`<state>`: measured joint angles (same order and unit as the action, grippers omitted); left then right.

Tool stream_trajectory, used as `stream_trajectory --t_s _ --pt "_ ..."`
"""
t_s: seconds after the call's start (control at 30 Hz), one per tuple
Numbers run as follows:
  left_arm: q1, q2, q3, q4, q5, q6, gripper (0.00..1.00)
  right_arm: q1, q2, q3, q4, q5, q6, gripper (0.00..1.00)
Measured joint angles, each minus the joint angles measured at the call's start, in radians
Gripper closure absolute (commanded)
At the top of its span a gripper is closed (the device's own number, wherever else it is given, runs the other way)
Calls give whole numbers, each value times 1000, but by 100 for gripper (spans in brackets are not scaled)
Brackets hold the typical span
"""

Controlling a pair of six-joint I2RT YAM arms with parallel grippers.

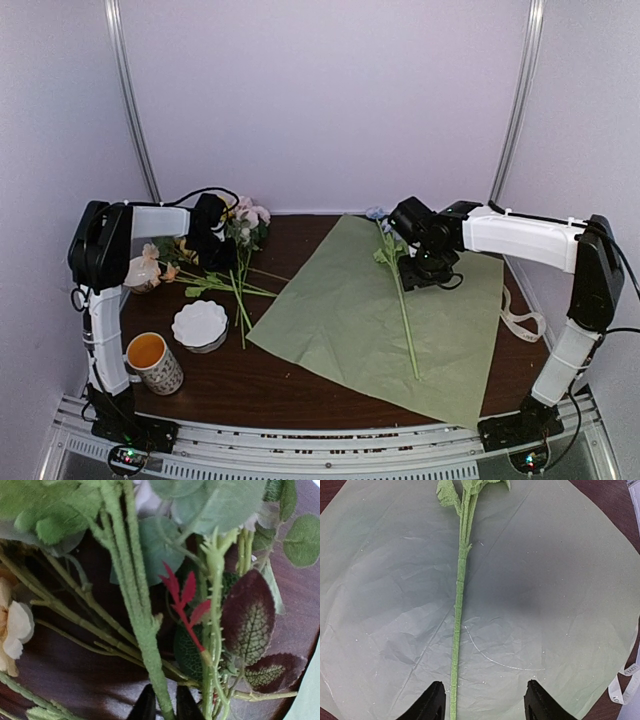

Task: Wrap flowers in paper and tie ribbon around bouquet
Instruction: Pick up the fake flower from the corner of the board, then pass from the left arm to the right

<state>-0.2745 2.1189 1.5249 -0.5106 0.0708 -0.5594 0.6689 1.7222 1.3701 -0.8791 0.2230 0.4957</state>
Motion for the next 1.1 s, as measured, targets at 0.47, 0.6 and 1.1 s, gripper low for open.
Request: stream_trajectory --t_s 0.47,0.6,1.1 --pt "0 -185 -104 69 -19 -62 100 9 -4 19 -23 3 -8 44" --pt "1 -360 -180 152 -58 -84 100 21 -36 20 -27 -4 -31 44" --pt "-353 -869 -392 786 234 -8 100 288 -233 144 494 -492 -178 17"
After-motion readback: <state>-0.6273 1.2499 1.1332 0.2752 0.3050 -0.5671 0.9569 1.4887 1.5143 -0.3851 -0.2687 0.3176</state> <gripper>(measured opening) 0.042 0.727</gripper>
